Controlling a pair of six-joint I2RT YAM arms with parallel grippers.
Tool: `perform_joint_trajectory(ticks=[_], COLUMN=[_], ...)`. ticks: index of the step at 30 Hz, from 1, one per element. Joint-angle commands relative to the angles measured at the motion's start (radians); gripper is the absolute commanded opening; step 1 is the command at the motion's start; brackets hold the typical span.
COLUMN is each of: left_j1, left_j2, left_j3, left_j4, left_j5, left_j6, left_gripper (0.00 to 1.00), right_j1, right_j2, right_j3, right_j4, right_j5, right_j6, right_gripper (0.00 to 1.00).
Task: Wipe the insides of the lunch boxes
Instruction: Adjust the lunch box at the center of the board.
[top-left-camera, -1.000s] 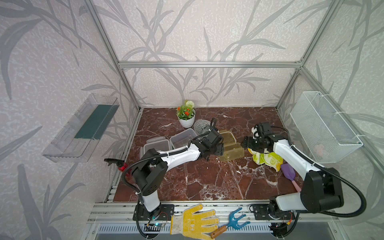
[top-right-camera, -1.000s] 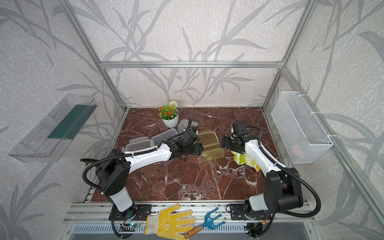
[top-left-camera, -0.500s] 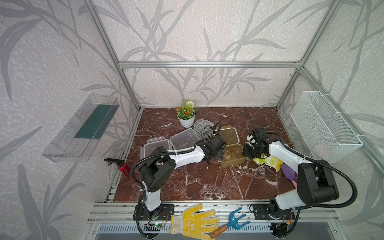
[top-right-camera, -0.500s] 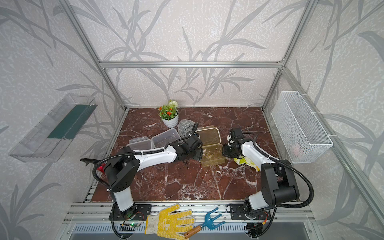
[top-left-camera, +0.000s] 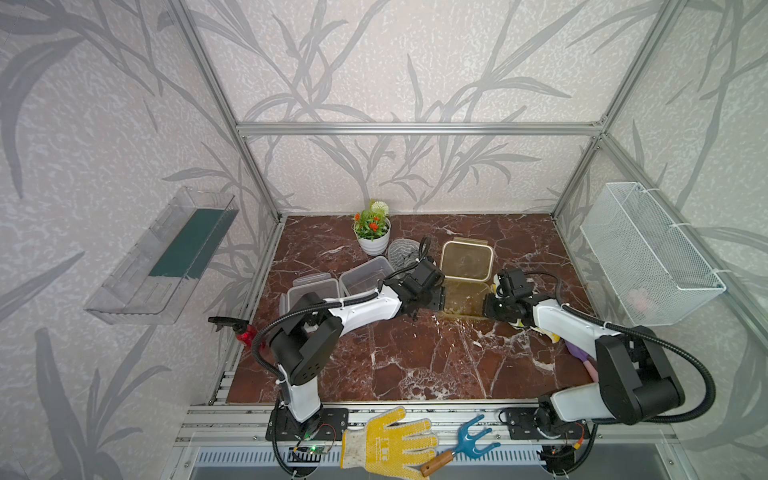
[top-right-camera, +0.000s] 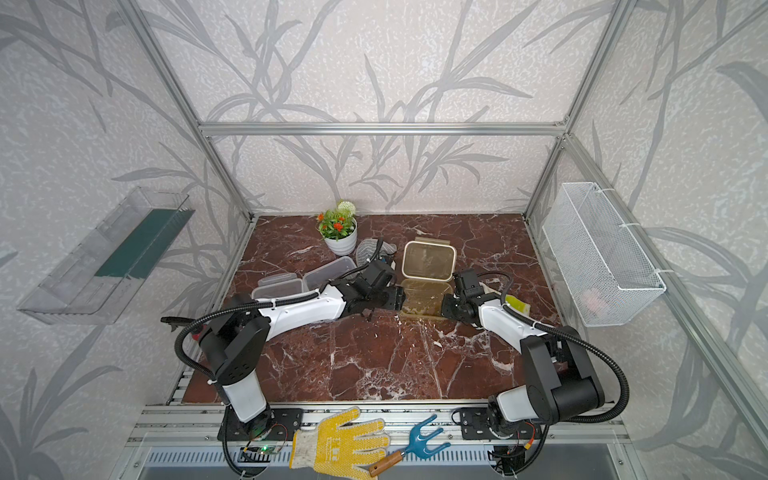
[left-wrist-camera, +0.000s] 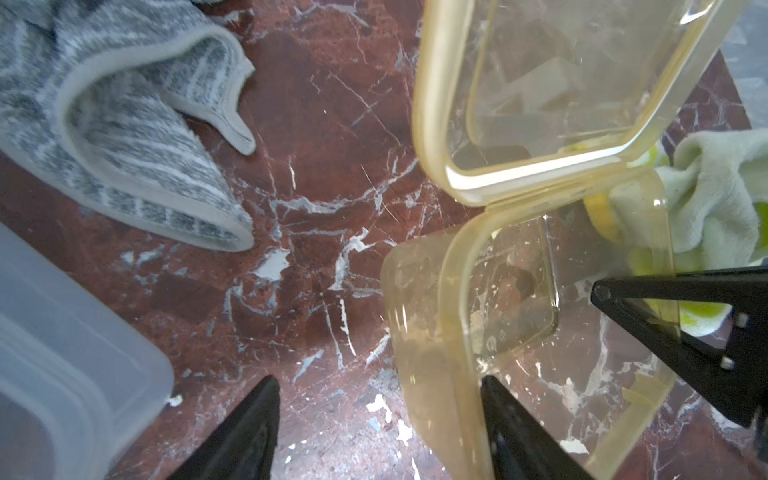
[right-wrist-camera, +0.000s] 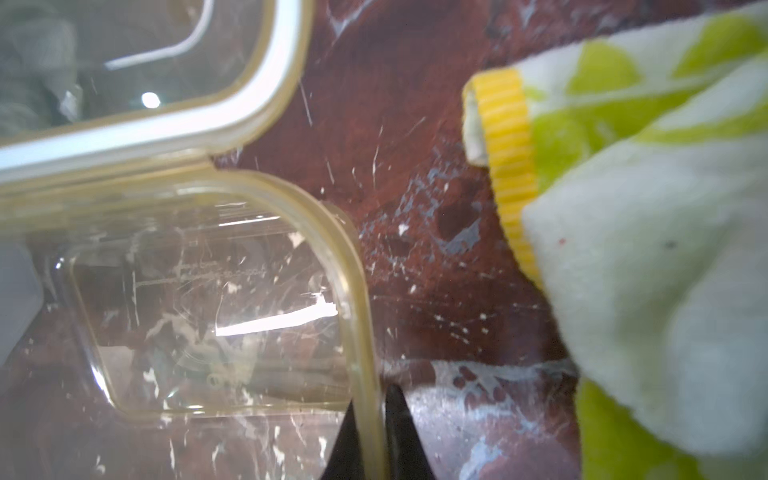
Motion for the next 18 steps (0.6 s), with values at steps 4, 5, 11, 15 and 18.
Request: perform_joint_trajectory(ticks=[4,5,11,15,18], left_j1=[0.100,0.108,0.126,0.143,0.146], left_j2=[-0.024,-0.033,-0.121,-0.222,-0.281], left_j3=[0.021,0.005,-0.090,-0.143,-0.133], left_j4=[-0.043,-0.031,-0.018,-0.024,-0.048], left_j5=[0.118,0.131,0.114,0.068,0.067], left_j6=[-0.013,-0.021,-0.052,-0.069,-0.054], left_gripper=[0.75,0.75,0.77,0.79,0.81], right_j1=[0.050,0.069,0.101,0.102,0.104], right_j2=[0.066,0.081,0.194,0.275,0.324], right_j3=[0.025,0.047,0.191,0.294,0.341], right_j4=[0.065,0.057,0.014,-0.037,-0.084], right_j5=[0.156,0.163,0.195,0.125,0.123], right_j6=[0.066,0.053,-0.089,-0.223,-0.276], right_gripper=[0.00,0.00,0.00,0.00,0.00])
